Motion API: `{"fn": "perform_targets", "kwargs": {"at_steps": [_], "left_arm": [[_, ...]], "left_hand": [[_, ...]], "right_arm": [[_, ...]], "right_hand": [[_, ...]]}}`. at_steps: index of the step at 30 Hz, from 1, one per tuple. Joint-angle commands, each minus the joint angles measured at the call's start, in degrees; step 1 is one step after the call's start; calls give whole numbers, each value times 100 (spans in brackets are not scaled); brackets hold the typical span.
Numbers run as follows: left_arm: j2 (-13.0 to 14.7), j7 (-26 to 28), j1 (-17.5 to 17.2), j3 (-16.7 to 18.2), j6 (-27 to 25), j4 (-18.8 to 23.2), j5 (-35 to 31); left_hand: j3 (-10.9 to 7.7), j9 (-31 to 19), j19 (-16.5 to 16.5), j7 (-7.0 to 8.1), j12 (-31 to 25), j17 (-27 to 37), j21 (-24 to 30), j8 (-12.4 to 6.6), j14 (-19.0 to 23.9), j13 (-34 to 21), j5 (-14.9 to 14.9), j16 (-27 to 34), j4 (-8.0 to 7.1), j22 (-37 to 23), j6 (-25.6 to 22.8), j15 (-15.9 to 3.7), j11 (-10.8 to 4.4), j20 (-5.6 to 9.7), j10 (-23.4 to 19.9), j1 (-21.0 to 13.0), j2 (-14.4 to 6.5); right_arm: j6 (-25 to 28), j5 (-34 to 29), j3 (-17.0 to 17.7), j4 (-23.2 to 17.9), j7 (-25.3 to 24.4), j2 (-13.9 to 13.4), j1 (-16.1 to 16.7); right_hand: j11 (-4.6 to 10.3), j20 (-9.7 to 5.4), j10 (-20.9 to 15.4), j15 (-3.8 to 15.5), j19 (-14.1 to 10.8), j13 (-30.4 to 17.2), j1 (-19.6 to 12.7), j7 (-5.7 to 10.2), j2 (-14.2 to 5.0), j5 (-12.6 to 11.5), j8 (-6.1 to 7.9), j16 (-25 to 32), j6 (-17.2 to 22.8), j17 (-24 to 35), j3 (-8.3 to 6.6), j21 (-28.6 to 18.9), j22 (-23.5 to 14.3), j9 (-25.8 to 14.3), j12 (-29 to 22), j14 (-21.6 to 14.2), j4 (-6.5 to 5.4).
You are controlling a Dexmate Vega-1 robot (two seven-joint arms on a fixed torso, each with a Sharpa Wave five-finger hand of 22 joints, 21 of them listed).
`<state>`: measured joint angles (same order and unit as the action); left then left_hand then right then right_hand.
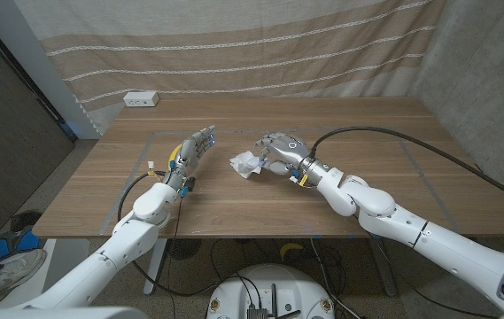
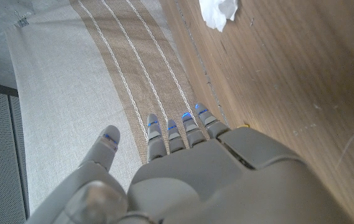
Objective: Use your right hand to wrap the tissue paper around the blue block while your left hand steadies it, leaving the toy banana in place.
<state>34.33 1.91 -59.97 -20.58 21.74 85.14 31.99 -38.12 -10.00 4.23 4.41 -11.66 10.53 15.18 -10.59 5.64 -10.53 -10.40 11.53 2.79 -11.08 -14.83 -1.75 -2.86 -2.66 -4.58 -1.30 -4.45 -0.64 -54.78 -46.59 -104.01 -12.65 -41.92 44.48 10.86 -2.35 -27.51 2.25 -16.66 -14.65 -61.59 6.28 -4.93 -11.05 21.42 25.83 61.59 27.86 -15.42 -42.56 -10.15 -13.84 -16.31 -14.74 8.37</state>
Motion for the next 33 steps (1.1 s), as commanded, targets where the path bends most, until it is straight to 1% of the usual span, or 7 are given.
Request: {"fn": "perform_targets", "kwargs": {"at_steps": [1, 13, 16, 20, 26, 28, 33], "left_arm": [[-44, 46, -79, 43, 66, -42, 42], [-32, -20, -130, 91, 12, -90, 200], [118, -71, -125, 70, -241, 16, 215], [439, -120, -54, -14, -729, 248, 81], [764, -289, 164, -187, -1128, 391, -208], [913, -293, 248, -268, -1326, 500, -397], [1121, -273, 410, -429, -1669, 712, -753]], "left_hand": [[3, -26, 32, 15, 0, 27, -19, 19, 64, -13, 6, 25, -33, -6, 26, 6, -30, -18, 4, 85, -111], [13, -26, 72, 33, -4, 29, -13, 44, 150, -14, 4, 39, -43, -6, 122, 24, -17, -53, -12, 84, -101], [23, -25, -11, 95, -108, 29, -59, 47, 142, -15, 3, 11, -53, -5, 223, 57, -150, -62, -327, 82, -89], [39, -22, -320, 134, -124, 25, -193, 42, -46, -15, 5, -74, -52, -5, 323, 74, -173, -35, -469, 75, -62], [57, -20, -722, 146, -10, -5, -353, -5, -465, -19, 32, -158, 228, 6, 338, 65, -188, 90, -267, -80, 121], [64, -22, -924, 162, 31, -8, -403, -68, -663, -22, 45, -165, 377, 5, 166, 37, -194, 121, -138, -136, 190], [104, -27, -1307, 186, 107, -7, -447, -112, -1077, -25, 59, -177, 545, -5, -112, -30, -105, 226, 240, -155, 284]], "right_arm": [[-483, -171, -165, 309, 344, 165, -475], [-655, -133, -251, 704, 332, 429, -860], [-671, -27, -243, 795, 332, 497, -930], [-664, 115, -219, 843, 348, 544, -981], [-630, 407, -126, 755, 494, 527, -968], [-623, 555, -79, 722, 577, 524, -961], [-587, 571, -56, 671, 562, 496, -949]], "right_hand": [[3, -209, -20, 966, -7, -4, 33, 16, -65, -61, 16, -13, 6, 21, -4, 25, -14, -6, 20, 22, -33], [18, -219, -38, 983, -20, -7, 17, -5, -83, -77, 21, -26, -17, 19, 5, 26, -13, -30, 25, 8, -20], [12, -217, -47, 992, -22, -7, 7, -32, -94, -82, 31, -31, -14, 16, 2, 26, -13, -45, 25, 0, -14], [9, -224, -53, 988, -24, -7, 8, -62, -109, -84, 41, -31, -24, 17, 3, 28, -13, -67, 27, -14, -17], [9, -226, -49, 991, -26, -9, 2, -102, -121, -85, 60, -34, -27, 21, 8, 29, -13, -101, 34, -13, -13], [4, -222, -56, 987, -26, -11, 2, -111, -125, -84, 67, -34, -24, 23, 12, 29, -13, -111, 33, -13, -13], [-3, -217, -58, 981, -29, -10, 1, -118, -126, -83, 74, -47, -30, 16, 12, 30, -13, -126, 37, -13, -9]]}}
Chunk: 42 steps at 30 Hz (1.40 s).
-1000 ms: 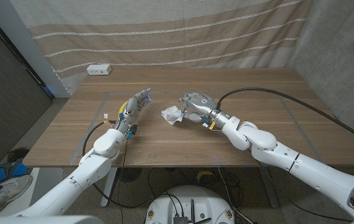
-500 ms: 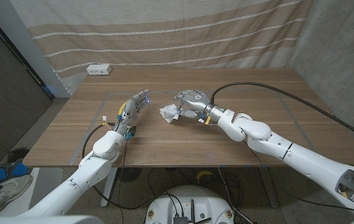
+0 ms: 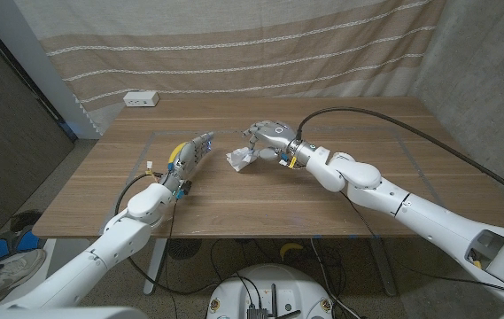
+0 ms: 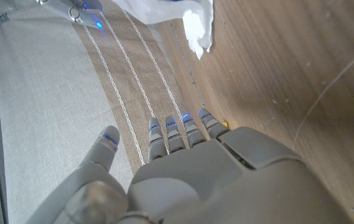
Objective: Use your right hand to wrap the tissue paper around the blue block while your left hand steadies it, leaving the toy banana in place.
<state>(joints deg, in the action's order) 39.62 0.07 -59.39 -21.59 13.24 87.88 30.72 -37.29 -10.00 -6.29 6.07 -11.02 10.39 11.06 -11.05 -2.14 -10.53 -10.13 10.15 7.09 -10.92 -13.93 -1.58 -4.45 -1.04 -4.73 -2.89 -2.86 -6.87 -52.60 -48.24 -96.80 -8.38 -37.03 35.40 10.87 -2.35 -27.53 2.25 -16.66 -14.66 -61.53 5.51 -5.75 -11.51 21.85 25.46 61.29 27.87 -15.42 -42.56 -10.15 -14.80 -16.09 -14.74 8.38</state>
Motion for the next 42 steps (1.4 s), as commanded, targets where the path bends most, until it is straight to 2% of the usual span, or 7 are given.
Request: {"fn": "perform_targets", "kwargs": {"at_steps": [1, 14, 19, 26, 32, 35, 42], "left_arm": [[630, -89, 378, -357, -883, 480, -688], [1005, 0, 543, -597, -1648, 1067, -1292], [1075, -117, 586, -652, -1723, 1148, -1357], [1131, -383, 693, -756, -1701, 1171, -1432], [1104, -634, 754, -804, -1593, 1096, -1344], [1095, -637, 733, -789, -1582, 1094, -1305], [1095, -510, 618, -701, -1546, 1159, -1239]], "left_hand": [[34, -28, -331, 12, 50, 8, -39, -60, -393, -26, 34, -42, 138, -23, -229, -45, 84, 81, 338, 9, 145], [177, -32, -1140, -114, 64, 0, -62, -62, -1436, -13, 27, -72, 194, -28, -646, -279, 45, 191, 1016, 102, 305], [202, -32, -1413, 218, 49, -9, -60, 2, -1650, -7, 24, -36, 214, -23, -552, -194, -1, 160, 1229, 89, 332], [189, -35, -1457, 314, 28, -10, -20, -81, -1757, -5, 21, -12, 260, -18, -755, -131, -18, 151, 1321, 16, 354], [231, -37, -1481, 30, -51, -10, 35, -261, -1760, 2, 21, 35, 229, -14, -1434, -126, -77, 143, 1243, 36, 420], [314, -36, -1457, -348, -100, -12, 72, -327, -1689, 8, 7, 63, 158, -17, -1896, -95, -64, 147, 1102, 155, 432], [396, -35, -1384, -847, -139, -14, 109, -220, -1526, 15, -5, 91, 123, -14, -1978, -30, -1, 84, 911, 217, 447]], "right_arm": [[34, 356, 112, -53, 129, 3, -41], [-179, 540, 86, 8, 259, 28, -167], [-262, 574, 79, 27, 278, 50, -208], [-244, 526, 51, 83, 296, 115, -266], [-235, 485, -9, 196, 284, 204, -344], [-239, 443, -45, 262, 235, 251, -389], [-324, 450, -150, 460, 156, 393, -521]], "right_hand": [[-5, -218, -59, 975, -26, -9, -2, -35, -43, -37, 31, -13, -3, 13, 14, 31, -13, -33, 15, -15, -11], [-9, -206, -60, 966, -31, -10, 7, -34, -43, -34, 37, -32, 17, 8, 27, 34, -12, -29, 27, -17, -7], [-8, -205, -64, 970, -34, -10, 4, -32, -42, -33, 37, -39, 24, 7, 30, 35, -12, -25, 30, -14, -3], [-11, -195, -65, 966, -40, -8, 4, -42, -39, -34, 36, -58, 30, -5, 28, 35, -11, -18, 36, -21, 3], [-18, -195, -67, 965, -43, -7, 3, -50, -37, -35, 35, -71, 38, -11, 28, 37, -11, -11, 41, -23, 7], [-8, -192, -79, 966, -38, -9, 4, -49, -38, -34, 30, -67, 34, -5, 34, 41, -11, -7, 39, -23, 7], [-13, -190, -97, 965, -40, -9, 1, -51, -34, -34, 33, -74, 55, -7, 38, 43, -10, 1, 38, -29, 13]]}}
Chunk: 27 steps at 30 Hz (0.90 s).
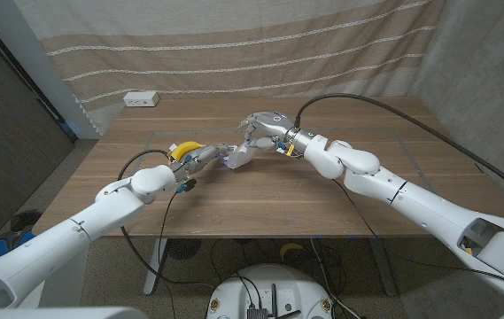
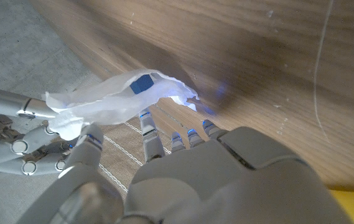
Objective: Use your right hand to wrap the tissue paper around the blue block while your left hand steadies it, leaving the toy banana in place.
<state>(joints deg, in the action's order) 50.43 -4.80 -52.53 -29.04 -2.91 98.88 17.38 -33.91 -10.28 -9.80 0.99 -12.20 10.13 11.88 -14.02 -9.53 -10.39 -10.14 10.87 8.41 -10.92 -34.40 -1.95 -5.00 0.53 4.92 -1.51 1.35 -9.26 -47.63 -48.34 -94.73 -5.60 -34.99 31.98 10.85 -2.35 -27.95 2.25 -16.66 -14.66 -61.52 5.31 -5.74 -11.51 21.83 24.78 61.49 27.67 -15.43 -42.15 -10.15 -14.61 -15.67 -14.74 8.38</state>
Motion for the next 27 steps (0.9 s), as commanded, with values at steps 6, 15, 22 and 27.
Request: {"fn": "perform_targets", "kwargs": {"at_steps": [6, 15, 22, 27], "left_arm": [[-26, 29, -138, 102, 183, 4, 180], [-33, 197, -266, 182, 264, 19, 194], [-25, 256, -314, 212, 274, 32, 193], [-21, 244, -305, 209, 247, 31, 197]], "left_hand": [[122, -13, -999, -624, -5, 14, 44, 192, -695, 3, -9, 31, -42, -15, 174, 120, 214, -192, -77, 116, 45], [160, -21, -930, -708, -27, 18, 69, 237, -540, 4, -16, 62, -70, -15, 195, 159, 239, -268, -181, 129, 37], [176, -23, -904, -742, -27, 19, 77, 245, -491, 4, -18, 68, -81, -15, 182, 163, 258, -292, -203, 134, 35], [193, -24, -894, -817, -27, 21, 78, 244, -470, 3, -19, 65, -89, -14, 156, 168, 286, -302, -224, 138, 38]], "right_arm": [[-189, -38, -260, 440, -155, 297, -291], [-246, -15, -394, 763, -478, 529, -351], [-311, 40, -500, 1132, -943, 777, -406], [-257, 73, -574, 1366, -1182, 960, -487]], "right_hand": [[-19, -179, -68, 965, -44, -7, -4, -27, -32, -36, 30, -16, 34, 7, 36, 3, -10, -10, -3, -39, 18], [-11, -170, -110, 958, -47, -7, 6, -36, -27, -37, 23, -29, 35, -3, 37, 7, -9, 1, -13, -59, 16], [-20, -169, -126, 958, -53, -9, 10, -51, -26, -36, 14, -22, 28, 8, 50, 9, -9, 11, -12, -66, 14], [-15, -166, -139, 957, -54, -10, 10, -42, -28, -35, 10, -18, 27, 14, 56, 10, -9, 17, -13, -70, 14]]}}
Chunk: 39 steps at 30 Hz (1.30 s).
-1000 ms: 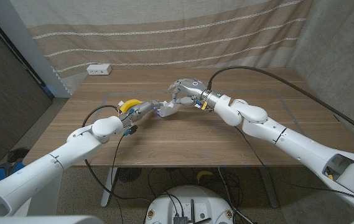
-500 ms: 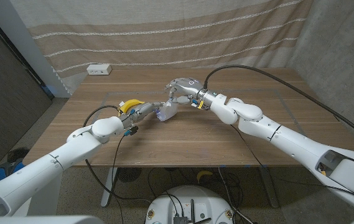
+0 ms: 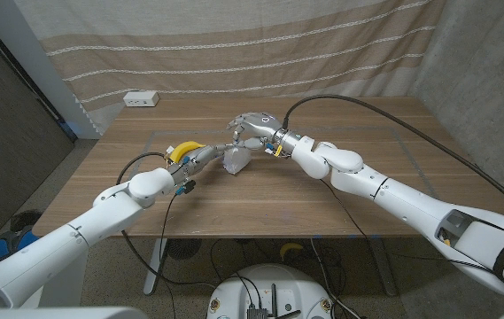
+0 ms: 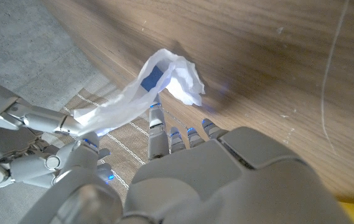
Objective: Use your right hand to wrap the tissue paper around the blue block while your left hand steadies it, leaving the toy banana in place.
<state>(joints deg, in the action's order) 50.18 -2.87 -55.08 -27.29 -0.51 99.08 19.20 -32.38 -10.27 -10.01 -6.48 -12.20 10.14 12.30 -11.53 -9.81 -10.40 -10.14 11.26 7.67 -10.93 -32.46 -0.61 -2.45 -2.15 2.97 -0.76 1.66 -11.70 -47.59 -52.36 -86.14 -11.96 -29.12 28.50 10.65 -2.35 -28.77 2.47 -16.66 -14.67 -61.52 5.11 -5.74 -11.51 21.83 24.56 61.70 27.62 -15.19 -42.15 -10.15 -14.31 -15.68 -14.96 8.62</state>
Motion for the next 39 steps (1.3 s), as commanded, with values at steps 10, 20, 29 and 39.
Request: {"fn": "perform_targets", "kwargs": {"at_steps": [10, 20, 29, 39], "left_arm": [[13, 28, -57, 54, -52, 11, 87], [82, 426, -168, 109, -309, 248, -108], [-129, 2407, -771, 448, -1629, 1244, -672], [-567, 3550, -985, 510, -2622, 1627, -1043]], "left_hand": [[76, -29, -854, -140, -27, 24, 39, -9, -400, 4, -22, 19, -33, -13, -99, 43, 46, -51, -69, 75, 18], [132, -52, -782, 164, 15, 28, 57, 83, -278, 2, -28, 25, -74, -13, 128, 86, 58, -82, -31, 78, 7], [-44, -142, 60, 244, -145, 5, 270, -34, 782, -4, -21, 156, 33, 16, 191, 71, 4, -191, -725, -174, -395], [-120, -142, 674, 623, -49, 7, 348, 178, 1329, -18, 8, 92, 203, 35, 1344, 44, -52, -251, -906, -330, -323]], "right_arm": [[16, 155, -456, 1025, -626, 660, -368], [72, 193, -671, 1285, -715, 772, -475], [367, 258, -734, 1371, -756, 847, -478], [658, 1, -1037, 1593, -677, 952, -677]], "right_hand": [[-10, -155, -86, 928, -69, -13, 25, -14, -24, -32, 4, 2, 11, 22, 46, 10, -10, -2, -16, -61, -16], [-45, -145, -42, 930, -78, -5, 9, -26, -15, -35, 0, -26, 31, 4, 37, 13, -10, 15, 19, -76, 1], [29, -107, -401, 979, -88, -72, -36, -61, -101, -10, -30, 138, 7, 86, 23, 23, -9, 49, -139, -354, 6], [38, -95, -447, 980, -106, -171, -83, -40, -80, 14, -36, 228, 2, 166, 50, 26, -10, 65, -192, -434, 34]]}}
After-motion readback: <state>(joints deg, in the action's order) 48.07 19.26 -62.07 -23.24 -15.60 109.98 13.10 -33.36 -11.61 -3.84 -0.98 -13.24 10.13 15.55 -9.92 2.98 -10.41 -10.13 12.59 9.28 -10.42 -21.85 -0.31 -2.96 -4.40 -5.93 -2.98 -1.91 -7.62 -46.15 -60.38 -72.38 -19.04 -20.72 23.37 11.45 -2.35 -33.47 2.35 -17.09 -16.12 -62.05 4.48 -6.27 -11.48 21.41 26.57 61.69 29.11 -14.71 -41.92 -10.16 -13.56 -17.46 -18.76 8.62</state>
